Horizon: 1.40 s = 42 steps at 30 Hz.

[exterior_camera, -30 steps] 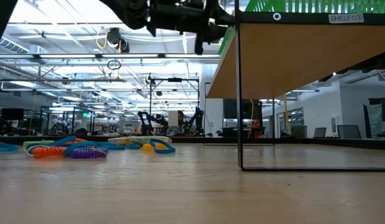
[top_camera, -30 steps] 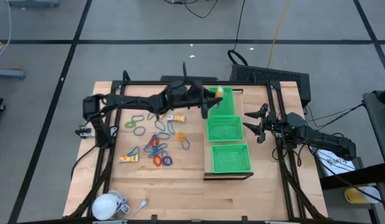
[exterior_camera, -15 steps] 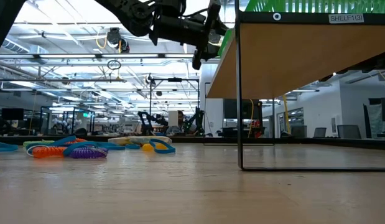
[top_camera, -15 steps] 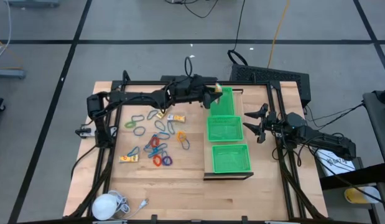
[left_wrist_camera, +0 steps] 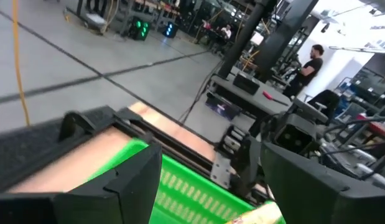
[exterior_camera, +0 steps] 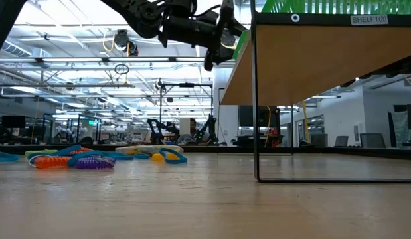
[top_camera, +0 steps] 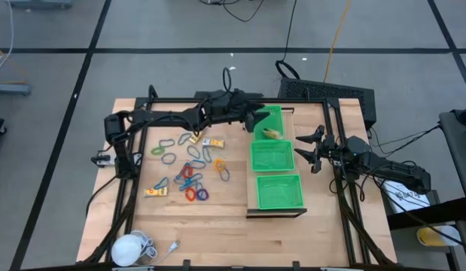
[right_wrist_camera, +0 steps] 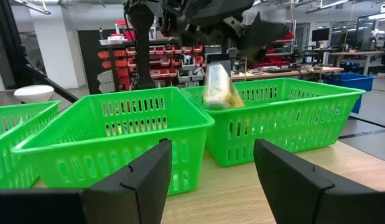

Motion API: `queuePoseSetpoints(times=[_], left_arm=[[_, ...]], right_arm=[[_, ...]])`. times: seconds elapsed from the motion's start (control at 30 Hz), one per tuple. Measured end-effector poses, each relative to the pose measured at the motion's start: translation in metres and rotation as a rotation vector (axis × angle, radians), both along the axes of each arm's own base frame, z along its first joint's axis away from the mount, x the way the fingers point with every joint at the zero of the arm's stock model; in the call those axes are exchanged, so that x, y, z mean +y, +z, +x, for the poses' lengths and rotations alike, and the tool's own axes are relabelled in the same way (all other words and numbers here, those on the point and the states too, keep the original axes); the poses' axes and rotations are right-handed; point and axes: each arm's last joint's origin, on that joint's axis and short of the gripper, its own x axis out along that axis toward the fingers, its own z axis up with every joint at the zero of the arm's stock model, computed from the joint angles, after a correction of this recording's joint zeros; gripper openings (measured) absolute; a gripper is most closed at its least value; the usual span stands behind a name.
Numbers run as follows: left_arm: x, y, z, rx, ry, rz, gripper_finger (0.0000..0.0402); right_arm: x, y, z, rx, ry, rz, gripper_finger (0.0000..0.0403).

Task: Pick & Place Office Desk Supplies
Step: Put the yellow crayon box into the top green bin

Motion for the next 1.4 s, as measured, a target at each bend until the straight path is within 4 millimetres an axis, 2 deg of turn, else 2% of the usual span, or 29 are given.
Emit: queuePoseSetpoints(times=[0.2, 0.33, 0.43, 0.5, 0.67, 0.8, 0.93, 1.1, 1.2, 1.3, 1.4], left_arm=[[0.001, 0.012, -0.007, -0.011, -0.01, 0.046, 0.0275], [-0.009, 0.013, -0.006, -0.014, -0.207, 0.06, 0.0278], [-0.026, 0.012, -0.003, -0.013, -0.396, 0.056, 0.0278], [-0.042, 0.01, 0.0, 0.001, -0.458, 0.051, 0.0278], [-0.076, 0.003, 0.006, 0.064, -0.547, 0.096, 0.0278], [-0.089, 0.008, 0.009, 0.161, -0.513, 0.141, 0.0278], [-0.091, 0.016, 0.013, 0.266, -0.388, 0.236, 0.0278], [-0.09, 0.025, 0.012, 0.281, -0.374, 0.303, 0.0278], [-0.086, 0.038, 0.002, 0.264, -0.388, 0.302, 0.0278], [-0.081, 0.054, -0.015, 0.276, -0.398, 0.29, 0.0278], [-0.079, 0.057, -0.032, 0.312, -0.387, 0.275, 0.0278]], right_arm=[[0.0, 0.0, 0.0, 0.004, 0.0, 0.001, 0.0219], [0.0, 0.0, 0.0, 0.004, 0.0, 0.001, 0.0219], [0.0, 0.0, 0.0, 0.004, 0.0, 0.001, 0.0219], [0.0, 0.0, 0.0, 0.004, 0.0, 0.001, 0.0219], [0.0, 0.0, 0.0, 0.004, 0.0, 0.001, 0.0219], [0.0, 0.0, 0.0, 0.004, 0.0, 0.001, 0.0219], [0.0, 0.0, 0.0, 0.002, 0.0, 0.001, 0.0219], [0.0, 0.003, 0.0, -0.032, 0.005, 0.018, 0.0219], [0.001, 0.014, -0.002, -0.138, 0.009, -0.006, 0.0219], [0.001, 0.02, -0.003, -0.164, -0.012, -0.075, 0.0219], [0.0, 0.042, -0.004, -0.154, -0.06, -0.088, 0.0219]])
